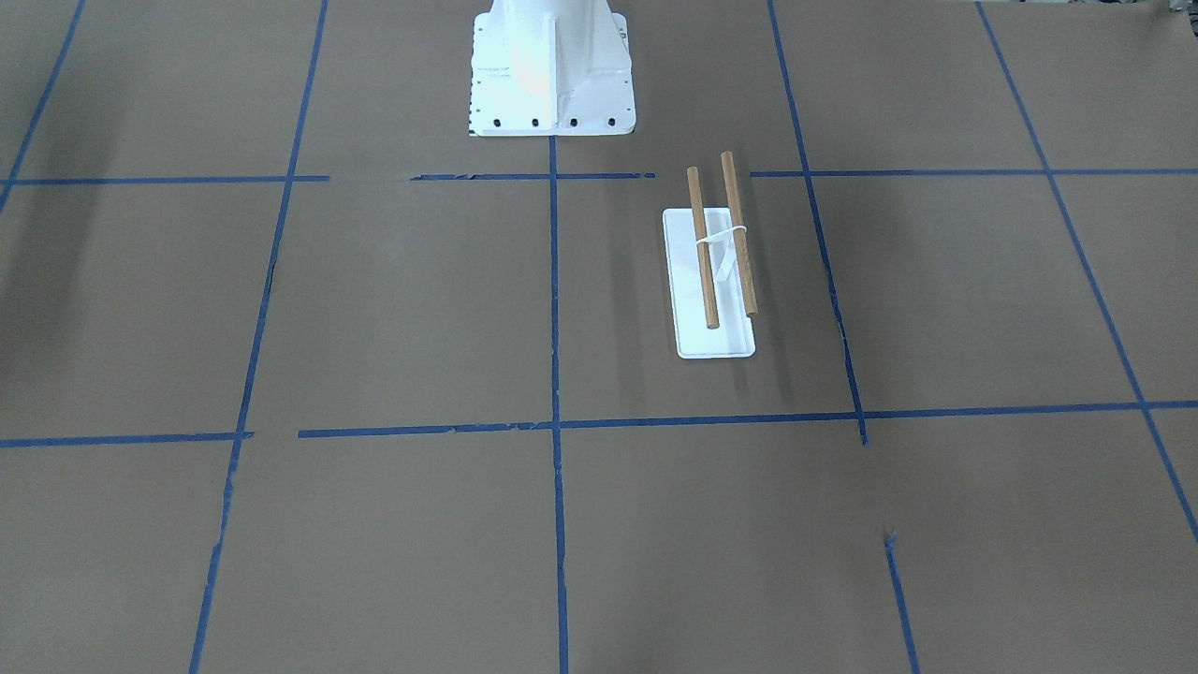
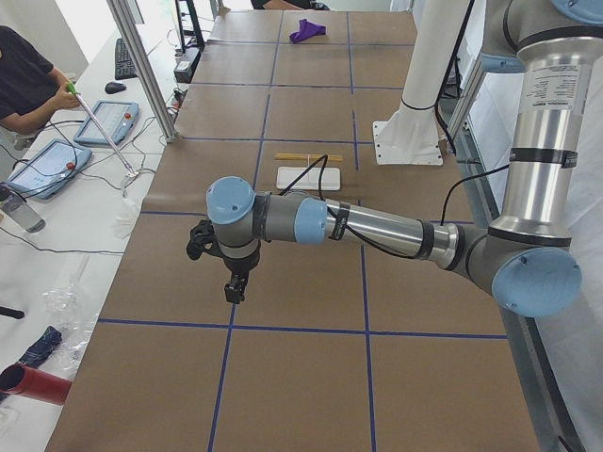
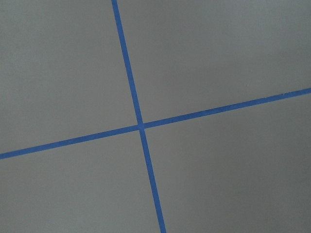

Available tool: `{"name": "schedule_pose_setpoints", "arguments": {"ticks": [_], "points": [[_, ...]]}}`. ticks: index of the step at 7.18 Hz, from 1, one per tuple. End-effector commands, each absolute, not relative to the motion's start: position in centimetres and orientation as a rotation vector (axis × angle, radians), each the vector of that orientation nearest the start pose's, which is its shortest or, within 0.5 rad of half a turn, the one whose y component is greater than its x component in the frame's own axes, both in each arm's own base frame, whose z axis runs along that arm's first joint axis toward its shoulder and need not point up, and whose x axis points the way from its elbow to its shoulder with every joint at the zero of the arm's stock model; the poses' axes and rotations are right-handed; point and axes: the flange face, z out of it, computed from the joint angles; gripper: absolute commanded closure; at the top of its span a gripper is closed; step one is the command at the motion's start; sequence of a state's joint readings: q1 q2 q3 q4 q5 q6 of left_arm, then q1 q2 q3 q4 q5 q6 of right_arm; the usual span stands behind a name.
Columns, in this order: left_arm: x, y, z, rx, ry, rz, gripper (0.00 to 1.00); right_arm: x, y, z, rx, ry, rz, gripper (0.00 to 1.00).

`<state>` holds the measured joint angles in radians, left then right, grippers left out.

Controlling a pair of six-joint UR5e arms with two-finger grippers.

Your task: Hang towel on rack

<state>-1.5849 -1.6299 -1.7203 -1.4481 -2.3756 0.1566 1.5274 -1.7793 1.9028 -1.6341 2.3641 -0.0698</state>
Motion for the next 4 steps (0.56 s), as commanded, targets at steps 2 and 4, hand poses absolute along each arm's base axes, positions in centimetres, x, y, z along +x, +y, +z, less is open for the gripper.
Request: {"name": "schedule_pose_setpoints", "arguments": {"ticks": [2, 4], "points": [[-6.8, -51.3, 56.2, 0.160, 0.787, 0.188, 0.00, 5.5, -41.5, 59.7, -0.009, -0.753, -0.110, 0.00], [-6.7, -51.1, 55.7, 0.173, 0.798, 0.188, 0.00, 5.5, -41.4, 61.1, 0.008, -0.756, -0.210, 0.00]]}}
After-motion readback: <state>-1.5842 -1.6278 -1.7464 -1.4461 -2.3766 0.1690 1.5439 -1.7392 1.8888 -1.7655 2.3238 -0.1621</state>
